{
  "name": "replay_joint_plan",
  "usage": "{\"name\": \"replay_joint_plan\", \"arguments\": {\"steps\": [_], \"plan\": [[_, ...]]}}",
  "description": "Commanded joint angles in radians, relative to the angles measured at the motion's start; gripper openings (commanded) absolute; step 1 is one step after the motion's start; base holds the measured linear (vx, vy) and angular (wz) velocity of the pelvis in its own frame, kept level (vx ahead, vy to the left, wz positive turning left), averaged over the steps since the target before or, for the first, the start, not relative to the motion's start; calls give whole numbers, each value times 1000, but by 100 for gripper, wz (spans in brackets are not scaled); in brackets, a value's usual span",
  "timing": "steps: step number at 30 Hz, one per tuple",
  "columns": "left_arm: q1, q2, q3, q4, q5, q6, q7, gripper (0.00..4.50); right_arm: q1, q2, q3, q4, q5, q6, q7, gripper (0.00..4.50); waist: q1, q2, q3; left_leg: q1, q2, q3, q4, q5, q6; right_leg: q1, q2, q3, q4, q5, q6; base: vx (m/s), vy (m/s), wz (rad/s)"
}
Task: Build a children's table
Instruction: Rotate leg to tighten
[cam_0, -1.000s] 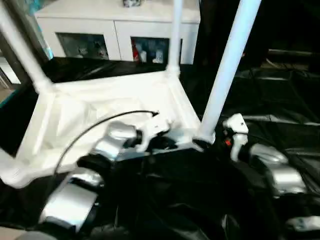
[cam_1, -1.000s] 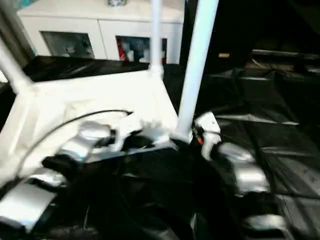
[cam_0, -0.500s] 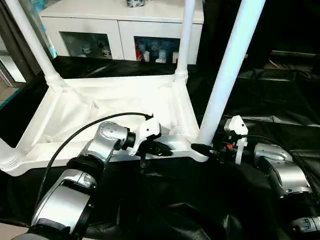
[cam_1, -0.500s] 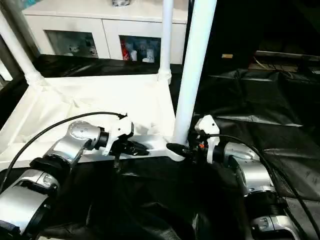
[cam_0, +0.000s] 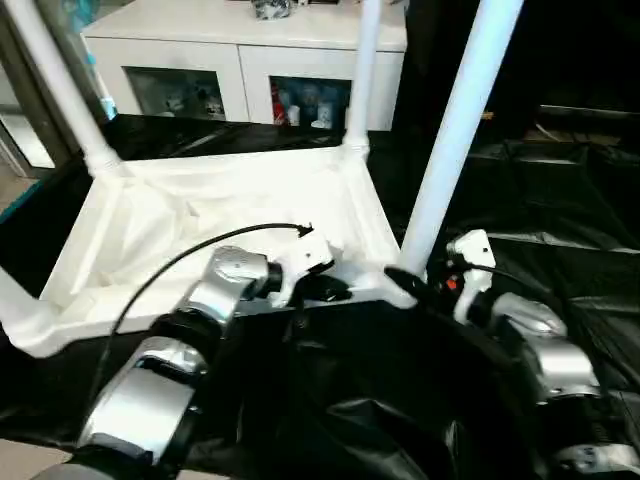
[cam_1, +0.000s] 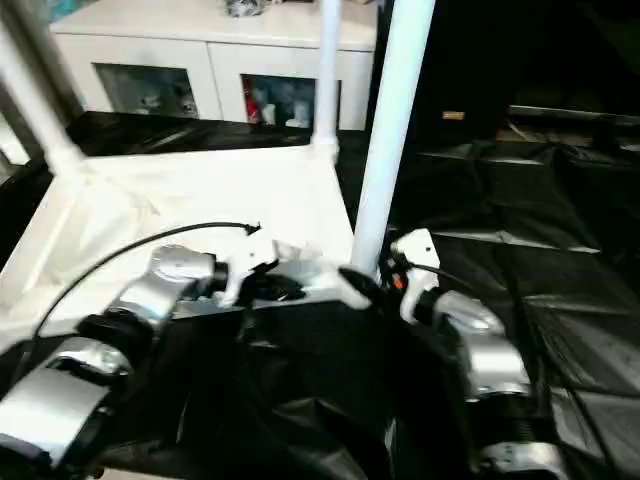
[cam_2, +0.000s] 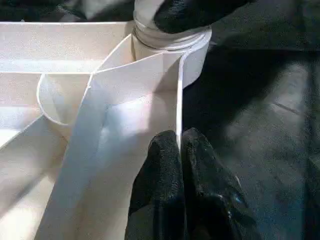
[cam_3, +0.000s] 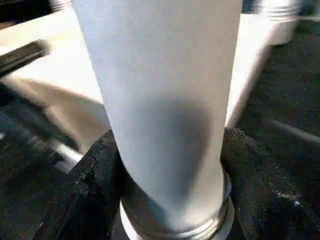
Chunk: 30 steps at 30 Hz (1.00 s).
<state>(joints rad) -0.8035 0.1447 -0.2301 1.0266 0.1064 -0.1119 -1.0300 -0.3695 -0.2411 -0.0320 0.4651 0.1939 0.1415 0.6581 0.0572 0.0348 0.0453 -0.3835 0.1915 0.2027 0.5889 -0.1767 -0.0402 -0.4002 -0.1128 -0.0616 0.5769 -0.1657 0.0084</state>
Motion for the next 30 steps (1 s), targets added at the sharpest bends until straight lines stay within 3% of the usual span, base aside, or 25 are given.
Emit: {"name": "replay_joint_plan", "arguments": {"steps": [1, 5, 7, 8, 9, 11, 15, 19, 21, 22, 24, 26, 30], "plan": [[-52, -77, 15, 10, 1, 23, 126, 0, -14, 75, 24, 109, -67, 44, -184, 256, -10, -14, -53, 29, 33, -26, -88, -392, -18, 22, -41, 24, -87, -475, -165, 0, 0, 0], [-73, -126, 6, 33, 8, 41, 188, 0, -73, 150, 31, 172, -102, 50, -325, 256, -21, -14, -51, 34, 30, -29, -88, -433, -23, 15, -41, 21, -99, -528, -139, 0, 0, 0], [-77, -144, 2, 38, 9, 39, 193, 0, -95, 171, 53, 187, -119, 36, -332, 256, -27, -14, -50, 30, 27, -31, -88, -438, -14, 17, -41, 19, -104, -554, -123, 0, 0, 0], [-76, -150, -1, 36, 9, 39, 184, 0, -102, 175, 67, 190, -131, 20, -328, 256, -26, 3, -50, 32, 26, -32, -88, -442, -14, 16, -42, 19, -104, -551, -123, 0, 0, 0], [-75, -152, -4, 34, 10, 37, 175, 0, -107, 176, 76, 189, -134, 6, -310, 256, -32, -8, -50, 29, 26, -32, -88, -453, -13, 16, -39, 17, -107, -548, -118, 0, 0, 0], [-73, -152, -6, 33, 12, 36, 161, 0, -109, 176, 82, 184, -132, -15, -280, 311, -30, -13, -52, 28, 27, -31, -89, -443, -5, 17, -40, 19, -105, -538, -120, 0, 0, 0], [-60, -125, -15, 26, 6, 22, 88, 0, -102, 145, 81, 145, -95, -43, -171, 354, -27, -11, -54, 24, 31, -29, -90, -416, 7, 22, -38, 22, -95, -461, -150, 0, 0, 0], [-32, -76, -22, -5, -7, -12, -29, 0, -57, 37, 114, 60, -66, -54, 39, 354, -21, -12, -60, 16, 34, -24, -86, -341, 38, 34, -38, 28, -79, -315, -193, 0, 0, 0], [-25, -63, -25, -12, -9, -26, -55, 0, -47, 10, 120, 49, -64, -64, 82, 354, -17, -13, -64, 12, 34, -21, -80, -285, 64, 40, -39, 27, -68, -225, -224, 28, -5, 1], [-18, -49, -27, -19, -11, -35, -82, 0, -39, -15, 120, 38, -56, -66, 121, 354, -14, -12, -67, 14, 35, -17, -73, -237, 87, 42, -38, 27, -58, -156, -256, 55, -12, 2], [7, -10, -25, -48, -30, -49, -172, 0, -25, -79, 103, 12, -25, -64, 237, 354, -7, -13, -71, 10, 36, -15, -67, -190, 112, 49, -38, 24, -49, -104, -276, 27, -6, 1], [18, 7, -22, -65, -43, -48, -211, 0, -20, -105, 100, 1, -17, -62, 284, 354, 4, -10, -71, 12, 41, -13, -63, -157, 135, 48, -37, 23, -42, -53, -292, 0, 0, 0], [42, 55, -17, -103, -61, -43, -294, 0, -11, -167, 114, -14, -2, -67, 389, 354, 14, -10, -71, 16, 42, -10, -63, -162, 134, 45, -35, 23, -38, -51, -310, 0, 0, 0]]}}
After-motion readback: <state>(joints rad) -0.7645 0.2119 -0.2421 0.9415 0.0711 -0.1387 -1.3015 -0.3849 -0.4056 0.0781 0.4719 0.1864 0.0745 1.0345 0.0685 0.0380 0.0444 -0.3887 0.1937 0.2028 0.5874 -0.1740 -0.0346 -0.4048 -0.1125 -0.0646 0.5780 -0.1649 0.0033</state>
